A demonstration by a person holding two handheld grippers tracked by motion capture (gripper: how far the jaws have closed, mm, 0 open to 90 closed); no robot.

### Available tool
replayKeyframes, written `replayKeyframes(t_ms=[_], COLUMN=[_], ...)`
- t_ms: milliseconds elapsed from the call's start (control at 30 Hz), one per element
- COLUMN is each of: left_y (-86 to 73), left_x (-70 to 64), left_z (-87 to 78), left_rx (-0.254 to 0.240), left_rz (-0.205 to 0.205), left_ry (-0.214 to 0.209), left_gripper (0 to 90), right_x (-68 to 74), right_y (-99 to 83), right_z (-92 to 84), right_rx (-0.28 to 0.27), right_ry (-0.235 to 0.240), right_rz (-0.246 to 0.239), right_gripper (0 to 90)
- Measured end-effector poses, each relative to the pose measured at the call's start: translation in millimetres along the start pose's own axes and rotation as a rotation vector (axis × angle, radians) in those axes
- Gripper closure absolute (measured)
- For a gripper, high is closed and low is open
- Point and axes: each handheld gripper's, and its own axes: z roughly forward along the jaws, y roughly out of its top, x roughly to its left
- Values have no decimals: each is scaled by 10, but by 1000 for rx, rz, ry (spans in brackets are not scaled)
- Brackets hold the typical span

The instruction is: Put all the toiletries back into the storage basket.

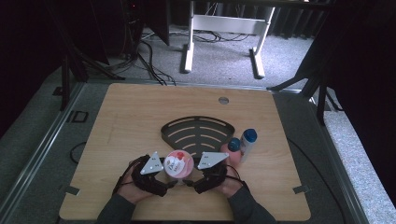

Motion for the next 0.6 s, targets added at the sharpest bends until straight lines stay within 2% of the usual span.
replayKeyframes(t_ms=[233,600], left_y=[91,196], left_x=[66,149], left_z=[-25,-34], left_rx=[-1,-2], left_rz=[23,52], left_ry=[4,5], left_gripper=[111,111], right_x=[-55,-144], right_y=[61,154], right_z=[-25,-37], right_rx=[-14,-20], right_ry=[-6,-16], right_rz=[10,-8], right_gripper=[178,145])
